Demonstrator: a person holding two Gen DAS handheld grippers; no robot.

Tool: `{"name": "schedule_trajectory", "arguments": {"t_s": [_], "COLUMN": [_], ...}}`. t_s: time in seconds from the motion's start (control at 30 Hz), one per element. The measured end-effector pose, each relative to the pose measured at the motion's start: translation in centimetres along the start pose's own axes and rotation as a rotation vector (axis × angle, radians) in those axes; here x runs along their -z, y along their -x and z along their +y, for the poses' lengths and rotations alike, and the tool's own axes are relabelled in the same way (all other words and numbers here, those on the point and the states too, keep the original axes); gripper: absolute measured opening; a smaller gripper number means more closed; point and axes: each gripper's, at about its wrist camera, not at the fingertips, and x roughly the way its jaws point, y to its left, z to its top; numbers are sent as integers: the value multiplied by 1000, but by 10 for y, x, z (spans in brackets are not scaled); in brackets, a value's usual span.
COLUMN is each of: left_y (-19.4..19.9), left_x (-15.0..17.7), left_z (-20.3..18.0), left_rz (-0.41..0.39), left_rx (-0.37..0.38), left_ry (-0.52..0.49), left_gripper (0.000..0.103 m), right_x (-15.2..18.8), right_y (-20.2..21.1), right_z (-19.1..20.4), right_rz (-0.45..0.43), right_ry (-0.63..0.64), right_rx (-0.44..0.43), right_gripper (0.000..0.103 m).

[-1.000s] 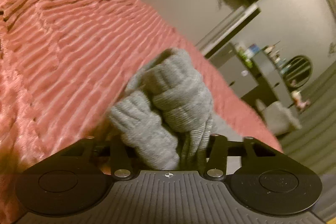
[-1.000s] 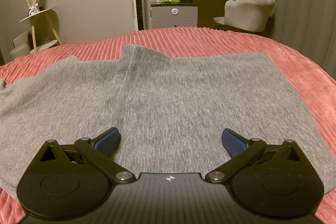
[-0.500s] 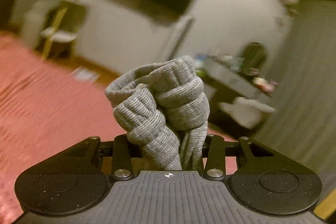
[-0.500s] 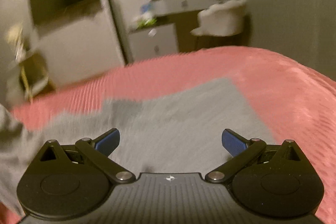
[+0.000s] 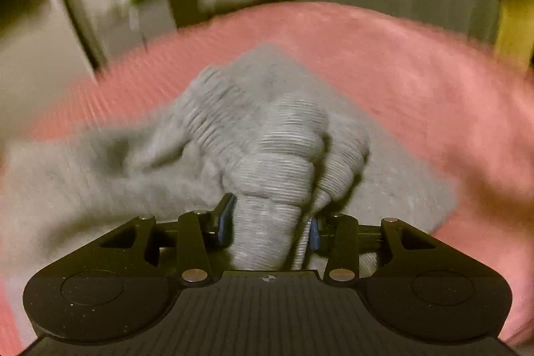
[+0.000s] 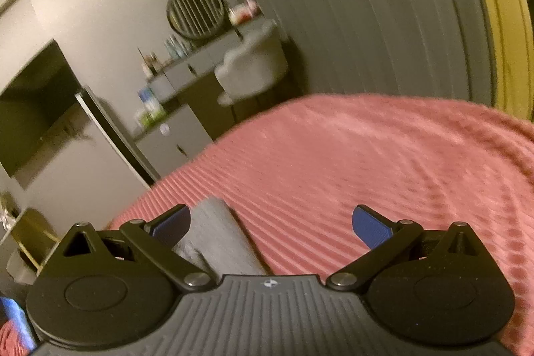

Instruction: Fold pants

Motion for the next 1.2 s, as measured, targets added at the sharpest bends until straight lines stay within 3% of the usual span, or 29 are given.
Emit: {"name": "schedule_trajectory", "arguments": {"t_s": [0.03, 0.07, 0.13, 0.2, 0.23, 0.33, 0.4, 0.57, 0.67, 0.77, 0.8, 0.87, 0.9, 0.93, 0.97, 1.07, 1.2], "left_y": [10, 23, 48, 75, 89, 117, 127, 124, 111, 103, 100, 102, 103, 100, 94, 91, 92], "left_x": [3, 4, 4, 10, 15, 38, 52, 106, 129, 144, 147, 159, 162, 163, 163, 166, 168], "left_z": [-3, 2, 25, 56, 72, 113, 143, 209, 241, 262, 266, 270, 270, 270, 276, 276, 273], "left_rz": [-44, -63, -86, -137, -162, -164, -152, -81, -13, 40, 53, 71, 81, 96, 108, 124, 112], "left_rx": [2, 46, 143, 230, 238, 170, 78, -97, -129, -124, -129, -122, -111, -101, -96, -106, -118], "left_ry": [-39, -36, 37, 108, 152, 274, 372, 605, 779, 906, 934, 956, 965, 974, 979, 975, 975], "left_gripper": [72, 81, 82, 92, 98, 97, 97, 97, 97, 97, 97, 97, 97, 97, 97, 97, 97], "right_x": [1, 2, 7, 11, 14, 24, 33, 54, 64, 69, 68, 67, 70, 72, 74, 63, 33], "right_y": [-1, -4, -9, -16, -20, -29, -35, -57, -78, -101, -106, -114, -117, -124, -132, -127, -74], "right_z": [-4, -7, -9, -5, -1, 20, 37, 78, 90, 93, 98, 108, 107, 107, 105, 111, 102], "right_rz": [12, 24, 45, 66, 84, 149, 196, 300, 366, 444, 445, 433, 432, 436, 448, 410, 188], "right_ry": [-2, 1, 12, 10, 10, 30, 66, 165, 182, 111, 102, 88, 68, 43, 13, -27, -36], "right_rx": [-10, -23, -35, -61, -80, -144, -191, -254, -255, -251, -263, -264, -273, -265, -246, -277, -351], "right_gripper": [103, 103, 103, 103, 103, 103, 103, 103, 103, 101, 95, 95, 88, 62, 48, 42, 41]}}
